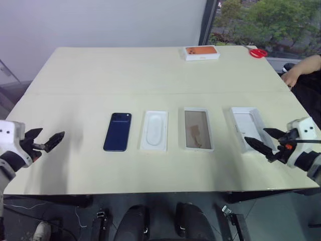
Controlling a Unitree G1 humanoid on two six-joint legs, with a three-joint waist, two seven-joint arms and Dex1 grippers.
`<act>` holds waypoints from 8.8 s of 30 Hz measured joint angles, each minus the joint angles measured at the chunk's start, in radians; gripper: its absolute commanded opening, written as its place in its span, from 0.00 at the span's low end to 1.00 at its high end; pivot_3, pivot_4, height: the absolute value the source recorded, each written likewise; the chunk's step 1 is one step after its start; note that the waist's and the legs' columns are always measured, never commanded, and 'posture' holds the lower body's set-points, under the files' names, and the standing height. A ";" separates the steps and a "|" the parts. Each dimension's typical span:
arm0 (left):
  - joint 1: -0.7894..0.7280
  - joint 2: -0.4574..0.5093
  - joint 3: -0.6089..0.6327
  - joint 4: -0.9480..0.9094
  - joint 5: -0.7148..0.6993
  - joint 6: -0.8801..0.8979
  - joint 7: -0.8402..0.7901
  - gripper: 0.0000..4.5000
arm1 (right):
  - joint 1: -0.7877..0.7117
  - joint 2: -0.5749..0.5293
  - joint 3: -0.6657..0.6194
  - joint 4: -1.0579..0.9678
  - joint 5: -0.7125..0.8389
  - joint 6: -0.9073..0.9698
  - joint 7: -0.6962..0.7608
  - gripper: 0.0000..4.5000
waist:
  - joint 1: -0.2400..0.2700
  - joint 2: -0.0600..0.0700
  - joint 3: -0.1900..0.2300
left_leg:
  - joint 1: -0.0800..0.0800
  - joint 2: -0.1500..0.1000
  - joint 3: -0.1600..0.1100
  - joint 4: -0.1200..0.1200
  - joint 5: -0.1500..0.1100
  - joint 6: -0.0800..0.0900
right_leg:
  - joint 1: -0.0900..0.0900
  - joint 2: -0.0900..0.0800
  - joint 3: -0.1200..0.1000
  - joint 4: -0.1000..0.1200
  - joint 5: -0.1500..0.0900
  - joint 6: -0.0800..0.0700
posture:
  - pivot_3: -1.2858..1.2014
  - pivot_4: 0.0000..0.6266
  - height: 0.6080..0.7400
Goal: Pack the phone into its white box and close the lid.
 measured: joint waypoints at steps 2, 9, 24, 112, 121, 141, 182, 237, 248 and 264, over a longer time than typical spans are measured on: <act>-0.003 0.000 0.000 0.000 0.000 0.000 0.001 0.99 | -0.001 0.001 0.000 0.000 0.000 0.000 -0.003 1.00 | 0.000 0.000 0.000 | 0.000 0.000 0.000 0.000 0.000 0.000 | 0.000 0.000 0.000 0.000 0.000 0.000 | 0.52 0.24 1.00; -0.029 0.000 -0.003 0.002 -0.003 0.000 0.009 0.99 | -0.021 0.009 0.001 0.000 0.001 0.000 -0.013 1.00 | 0.000 0.000 0.000 | 0.000 0.000 0.000 0.000 0.000 0.000 | 0.000 0.000 0.000 0.000 0.000 0.000 | 0.52 0.24 1.00; -0.185 -0.097 -0.169 -0.122 -0.048 0.089 0.073 0.99 | -0.118 0.053 0.129 -0.104 0.022 0.021 -0.055 1.00 | 0.003 0.000 0.000 | 0.000 -0.001 0.000 0.001 0.000 0.000 | 0.001 0.000 0.000 0.000 0.000 0.001 | 0.52 0.24 1.00; -0.901 -0.924 -0.164 0.193 -0.781 0.973 1.329 0.02 | 0.022 -0.034 0.125 -0.381 0.156 0.116 -0.031 1.00 | 0.027 -0.005 0.001 | 0.003 -0.004 -0.003 0.005 0.002 -0.001 | 0.009 0.007 -0.002 0.000 0.001 0.006 | 0.52 0.24 1.00; -0.909 -0.929 -0.213 0.288 -0.675 0.878 1.345 0.02 | 0.029 -0.034 0.111 -0.381 0.149 0.115 -0.044 1.00 | 0.030 -0.005 0.001 | 0.003 -0.004 -0.003 0.005 0.002 -0.001 | 0.009 0.008 -0.003 0.000 0.000 0.004 | 0.52 0.24 1.00; -0.934 -0.937 -0.329 0.312 -0.609 0.826 1.233 0.15 | 0.024 -0.033 0.112 -0.381 0.142 0.099 -0.057 1.00 | 0.029 -0.005 0.001 | 0.003 -0.004 -0.003 0.005 0.002 0.000 | 0.009 0.008 -0.003 0.000 0.001 0.006 | 0.52 0.24 1.00; -0.481 -0.042 -0.891 -0.143 0.121 -0.040 -0.223 0.87 | -0.603 0.170 0.705 0.067 -0.224 0.416 -0.362 0.01 | 0.024 -0.002 0.001 | 0.000 -0.002 0.000 0.004 0.002 -0.001 | 0.004 0.003 -0.002 0.000 0.000 0.001 | 0.52 0.24 1.00; -0.552 -0.045 -0.264 0.033 -0.059 1.001 0.190 0.99 | -0.712 0.584 0.996 0.196 -0.414 0.217 -0.249 0.00 | -0.028 -0.004 0.001 | 0.002 -0.002 -0.003 0.004 0.006 -0.008 | 0.003 0.009 -0.003 0.006 0.003 0.007 | 0.52 0.24 1.00; -0.536 -0.143 -0.234 -0.028 -0.229 1.080 0.262 0.99 | -0.721 0.649 1.033 0.296 -0.451 0.164 -0.195 0.00 | -0.023 -0.003 0.000 | 0.002 -0.002 -0.004 0.002 0.007 -0.011 | 0.002 0.005 -0.002 0.007 0.003 0.007 | 0.52 0.24 1.00; -0.531 -0.296 -0.147 0.056 -0.486 1.070 0.439 0.94 | -0.742 0.696 1.023 0.372 -0.505 0.110 -0.181 0.00 | -0.025 -0.002 -0.001 | 0.002 -0.005 -0.005 0.002 0.007 -0.012 | 0.002 0.002 -0.003 0.008 0.003 0.007 | 0.52 0.24 1.00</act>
